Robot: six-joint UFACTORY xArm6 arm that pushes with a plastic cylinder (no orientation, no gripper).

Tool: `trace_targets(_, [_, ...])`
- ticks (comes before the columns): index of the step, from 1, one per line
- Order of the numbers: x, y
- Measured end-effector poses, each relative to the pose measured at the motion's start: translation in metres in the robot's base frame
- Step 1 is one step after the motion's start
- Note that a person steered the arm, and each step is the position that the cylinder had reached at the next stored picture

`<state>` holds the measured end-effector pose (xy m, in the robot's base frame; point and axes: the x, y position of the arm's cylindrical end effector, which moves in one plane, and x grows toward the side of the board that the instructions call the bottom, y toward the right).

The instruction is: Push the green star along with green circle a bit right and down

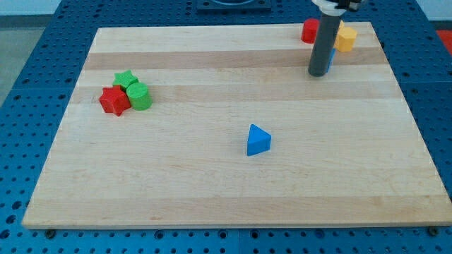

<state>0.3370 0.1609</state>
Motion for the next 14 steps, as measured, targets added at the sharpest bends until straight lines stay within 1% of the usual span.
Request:
trace_targets(2, [-0.015, 0.031])
trace_targets(5, [-0.048, 0.034])
trace_targets(6, [-0.051, 0.034])
trace_targets(7, [-0.014, 0.034])
trace_targets(9, [0.084, 0.025])
trace_targets(11, [0.163, -0.013])
trace_targets(12, [0.196, -0.042])
trace_targets(13, [0.21, -0.085])
trace_targets(14, [0.211, -0.121])
